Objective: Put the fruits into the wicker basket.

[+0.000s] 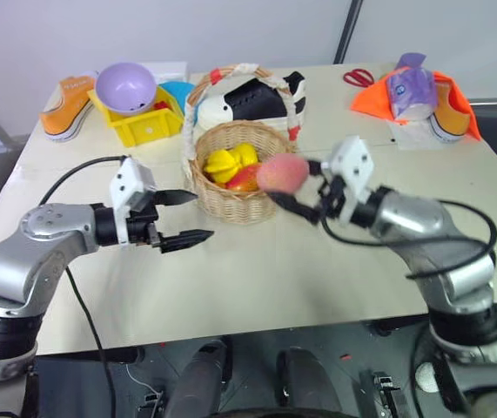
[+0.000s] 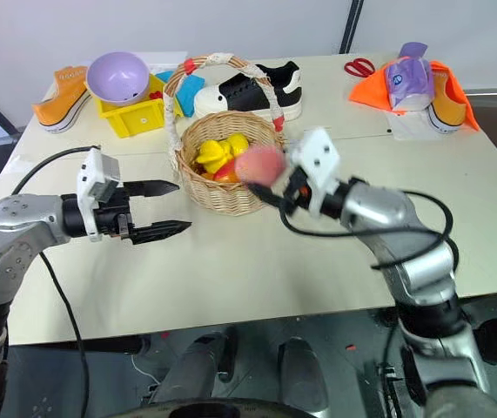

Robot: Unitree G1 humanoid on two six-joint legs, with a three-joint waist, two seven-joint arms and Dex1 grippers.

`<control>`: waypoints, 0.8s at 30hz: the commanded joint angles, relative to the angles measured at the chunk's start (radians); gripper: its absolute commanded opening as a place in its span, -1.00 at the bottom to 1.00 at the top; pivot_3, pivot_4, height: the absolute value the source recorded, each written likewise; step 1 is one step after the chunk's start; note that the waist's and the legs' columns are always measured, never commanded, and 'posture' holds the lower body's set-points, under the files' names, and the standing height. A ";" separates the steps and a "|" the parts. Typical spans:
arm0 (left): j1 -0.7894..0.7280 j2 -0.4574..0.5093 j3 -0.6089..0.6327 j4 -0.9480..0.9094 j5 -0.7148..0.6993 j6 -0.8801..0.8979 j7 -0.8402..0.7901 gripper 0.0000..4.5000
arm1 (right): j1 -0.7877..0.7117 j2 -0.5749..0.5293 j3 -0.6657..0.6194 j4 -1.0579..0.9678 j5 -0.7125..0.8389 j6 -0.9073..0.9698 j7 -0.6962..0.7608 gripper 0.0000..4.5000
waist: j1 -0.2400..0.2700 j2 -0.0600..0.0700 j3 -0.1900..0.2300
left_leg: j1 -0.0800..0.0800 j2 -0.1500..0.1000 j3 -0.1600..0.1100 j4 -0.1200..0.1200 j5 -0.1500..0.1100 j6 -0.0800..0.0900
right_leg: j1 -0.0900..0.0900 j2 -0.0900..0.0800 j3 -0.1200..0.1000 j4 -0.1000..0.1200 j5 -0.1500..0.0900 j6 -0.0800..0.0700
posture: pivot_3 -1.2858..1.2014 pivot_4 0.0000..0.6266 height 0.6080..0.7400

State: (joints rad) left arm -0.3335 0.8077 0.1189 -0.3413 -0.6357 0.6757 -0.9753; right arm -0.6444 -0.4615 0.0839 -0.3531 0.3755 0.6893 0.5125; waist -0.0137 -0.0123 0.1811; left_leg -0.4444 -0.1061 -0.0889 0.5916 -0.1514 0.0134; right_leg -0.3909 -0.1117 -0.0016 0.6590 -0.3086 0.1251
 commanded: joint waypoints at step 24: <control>-0.044 -0.118 0.043 -0.044 -0.029 -0.038 0.163 1.00 | 0.047 -0.027 -0.097 0.038 -0.032 -0.070 0.026 0.97 | -0.001 0.000 0.000 | 0.000 0.000 0.001 0.000 0.001 -0.001 | -0.002 0.000 0.000 0.005 0.000 0.001 | 0.03 -0.52 1.00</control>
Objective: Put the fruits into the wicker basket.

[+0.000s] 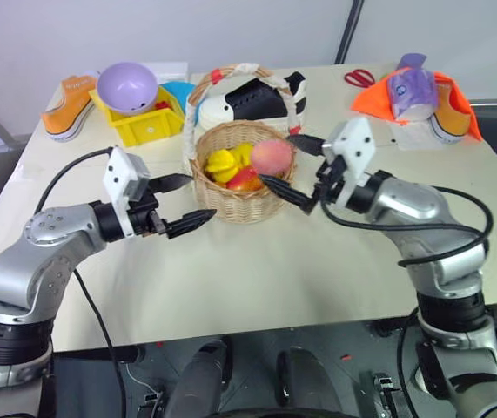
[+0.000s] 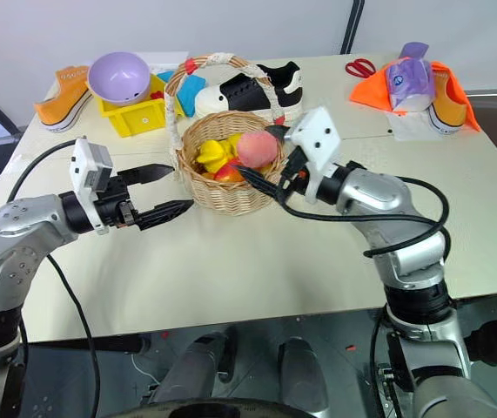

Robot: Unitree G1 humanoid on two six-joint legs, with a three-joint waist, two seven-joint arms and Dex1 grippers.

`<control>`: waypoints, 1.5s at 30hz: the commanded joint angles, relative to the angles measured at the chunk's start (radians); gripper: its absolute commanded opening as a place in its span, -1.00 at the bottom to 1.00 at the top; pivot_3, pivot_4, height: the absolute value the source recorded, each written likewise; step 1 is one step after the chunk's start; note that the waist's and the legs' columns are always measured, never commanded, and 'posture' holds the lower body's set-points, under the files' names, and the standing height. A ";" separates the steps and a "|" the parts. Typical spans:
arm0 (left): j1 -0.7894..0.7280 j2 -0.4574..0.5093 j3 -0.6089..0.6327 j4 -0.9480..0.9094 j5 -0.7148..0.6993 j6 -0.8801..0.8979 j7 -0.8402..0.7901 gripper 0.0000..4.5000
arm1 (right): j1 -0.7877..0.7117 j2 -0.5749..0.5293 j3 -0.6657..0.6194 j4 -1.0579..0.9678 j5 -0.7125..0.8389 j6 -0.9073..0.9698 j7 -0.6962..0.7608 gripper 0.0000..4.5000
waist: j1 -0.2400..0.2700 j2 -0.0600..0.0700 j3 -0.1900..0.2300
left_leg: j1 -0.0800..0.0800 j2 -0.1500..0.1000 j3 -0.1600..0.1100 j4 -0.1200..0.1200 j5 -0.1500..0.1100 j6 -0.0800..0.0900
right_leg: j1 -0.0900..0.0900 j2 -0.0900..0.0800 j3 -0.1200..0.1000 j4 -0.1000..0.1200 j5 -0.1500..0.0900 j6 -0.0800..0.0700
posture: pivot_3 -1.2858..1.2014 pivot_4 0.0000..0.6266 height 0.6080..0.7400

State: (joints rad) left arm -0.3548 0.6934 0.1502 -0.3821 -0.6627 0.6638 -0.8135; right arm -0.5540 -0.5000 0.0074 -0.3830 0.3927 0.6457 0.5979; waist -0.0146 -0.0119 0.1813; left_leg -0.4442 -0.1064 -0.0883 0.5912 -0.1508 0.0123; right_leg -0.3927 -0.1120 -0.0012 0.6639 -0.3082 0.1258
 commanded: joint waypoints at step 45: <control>-0.061 -0.089 -0.069 0.021 0.015 -0.050 0.000 1.00 | 0.044 -0.190 -0.510 0.435 -0.144 -0.186 -0.346 0.36 | 0.002 0.005 0.002 | -0.001 0.000 0.003 -0.001 0.001 0.000 | 0.003 0.000 0.001 0.000 0.000 0.000 | 0.03 -0.52 1.00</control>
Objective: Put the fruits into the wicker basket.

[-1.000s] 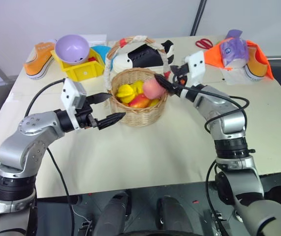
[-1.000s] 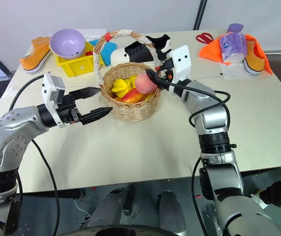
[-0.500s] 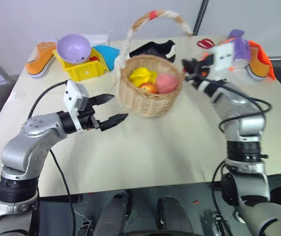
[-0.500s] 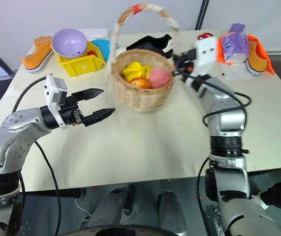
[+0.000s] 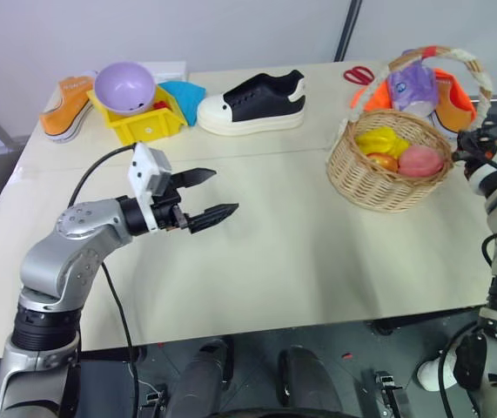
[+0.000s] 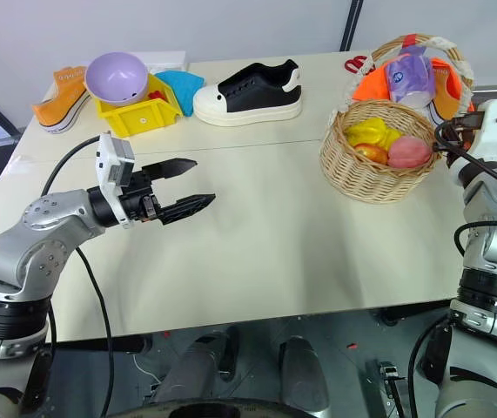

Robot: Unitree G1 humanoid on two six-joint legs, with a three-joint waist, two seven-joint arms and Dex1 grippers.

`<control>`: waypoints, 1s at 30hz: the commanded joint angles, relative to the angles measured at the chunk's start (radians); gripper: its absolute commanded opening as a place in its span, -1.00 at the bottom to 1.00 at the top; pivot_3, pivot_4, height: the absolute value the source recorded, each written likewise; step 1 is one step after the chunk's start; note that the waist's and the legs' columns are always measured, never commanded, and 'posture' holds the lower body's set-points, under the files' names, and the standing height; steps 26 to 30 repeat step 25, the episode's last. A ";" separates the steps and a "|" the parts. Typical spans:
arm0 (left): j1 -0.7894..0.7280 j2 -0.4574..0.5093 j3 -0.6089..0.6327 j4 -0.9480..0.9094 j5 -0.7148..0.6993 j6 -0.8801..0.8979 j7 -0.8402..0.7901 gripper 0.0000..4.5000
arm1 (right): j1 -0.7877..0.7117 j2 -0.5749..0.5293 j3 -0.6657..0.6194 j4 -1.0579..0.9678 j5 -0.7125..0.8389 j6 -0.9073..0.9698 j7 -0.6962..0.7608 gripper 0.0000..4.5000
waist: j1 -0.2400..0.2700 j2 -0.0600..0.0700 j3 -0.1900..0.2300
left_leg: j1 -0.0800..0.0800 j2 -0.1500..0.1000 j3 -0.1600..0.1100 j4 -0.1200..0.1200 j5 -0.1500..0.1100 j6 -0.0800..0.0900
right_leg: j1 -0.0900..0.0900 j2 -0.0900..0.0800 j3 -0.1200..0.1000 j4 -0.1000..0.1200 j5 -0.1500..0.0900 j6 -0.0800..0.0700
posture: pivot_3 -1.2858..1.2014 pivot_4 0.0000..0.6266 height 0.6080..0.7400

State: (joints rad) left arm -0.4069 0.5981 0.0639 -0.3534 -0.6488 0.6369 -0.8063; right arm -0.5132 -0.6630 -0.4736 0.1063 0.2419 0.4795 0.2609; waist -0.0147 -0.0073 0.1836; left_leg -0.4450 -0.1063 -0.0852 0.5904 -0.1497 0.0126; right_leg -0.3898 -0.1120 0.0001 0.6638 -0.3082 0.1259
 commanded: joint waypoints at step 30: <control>0.332 -0.012 0.162 0.197 0.187 -0.260 0.107 1.00 | 0.526 0.050 0.187 -0.533 0.240 -0.048 0.399 0.83 | 0.012 0.002 -0.001 | 0.000 0.000 -0.001 0.001 -0.003 0.000 | -0.001 -0.002 0.000 -0.006 -0.002 -0.004 | 0.03 -0.52 1.00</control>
